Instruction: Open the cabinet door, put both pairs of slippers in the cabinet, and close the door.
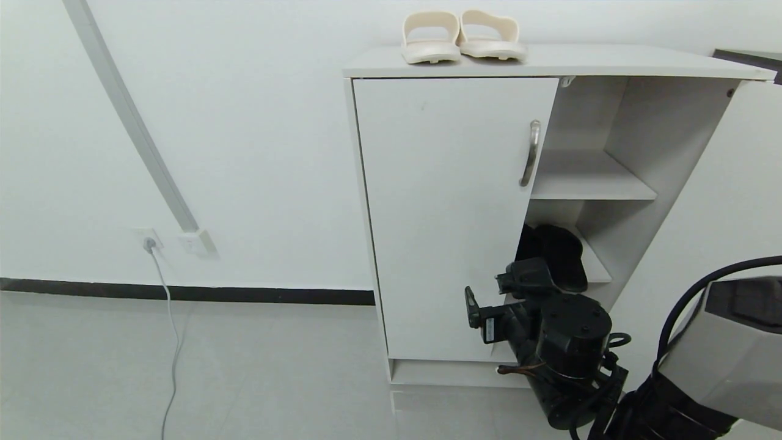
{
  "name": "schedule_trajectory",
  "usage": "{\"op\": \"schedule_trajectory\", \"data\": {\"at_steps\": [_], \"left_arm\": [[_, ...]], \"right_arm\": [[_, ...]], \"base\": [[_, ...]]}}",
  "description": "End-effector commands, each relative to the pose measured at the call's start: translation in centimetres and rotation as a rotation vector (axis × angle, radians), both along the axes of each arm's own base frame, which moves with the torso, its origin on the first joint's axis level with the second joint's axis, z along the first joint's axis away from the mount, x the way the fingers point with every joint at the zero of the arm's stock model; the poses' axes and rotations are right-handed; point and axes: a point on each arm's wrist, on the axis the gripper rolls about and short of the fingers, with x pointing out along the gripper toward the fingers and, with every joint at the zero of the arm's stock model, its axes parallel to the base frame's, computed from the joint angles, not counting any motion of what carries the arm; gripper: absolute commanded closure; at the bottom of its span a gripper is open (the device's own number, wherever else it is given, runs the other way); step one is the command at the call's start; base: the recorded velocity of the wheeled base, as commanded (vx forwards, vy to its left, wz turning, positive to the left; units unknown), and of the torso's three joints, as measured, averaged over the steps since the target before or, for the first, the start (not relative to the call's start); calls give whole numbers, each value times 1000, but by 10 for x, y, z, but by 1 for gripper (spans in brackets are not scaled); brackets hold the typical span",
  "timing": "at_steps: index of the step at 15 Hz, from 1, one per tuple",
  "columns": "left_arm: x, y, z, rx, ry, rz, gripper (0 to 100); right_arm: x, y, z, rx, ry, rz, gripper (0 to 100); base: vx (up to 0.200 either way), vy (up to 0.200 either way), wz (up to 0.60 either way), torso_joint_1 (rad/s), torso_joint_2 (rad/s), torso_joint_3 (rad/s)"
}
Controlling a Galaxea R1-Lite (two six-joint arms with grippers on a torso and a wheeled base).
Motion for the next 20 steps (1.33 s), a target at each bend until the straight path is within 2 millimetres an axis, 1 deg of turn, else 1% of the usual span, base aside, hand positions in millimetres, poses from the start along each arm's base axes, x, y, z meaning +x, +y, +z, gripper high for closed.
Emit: {"op": "schedule_trajectory", "data": {"at_steps": [1,5,10,20], "left_arm": [[0,0,0,-1,-2,0,100],[0,0,0,-1,-2,0,100],[0,0,1,-1,-3,0,100],[0,0,0,-1,-2,0,100]], "right_arm": [[0,0,-2,-6,6,0,0],[0,-1,4,1,-8,-1,0],[-1,-3,-2,-8,0,-6,0],[0,-3,-3,-14,3,-7,0]], "base": [[0,0,0,22,-251,-359],[0,0,0,52,-489,-366],[0,0,0,117,-455,-343],[0,0,0,173,-490,-318]]}}
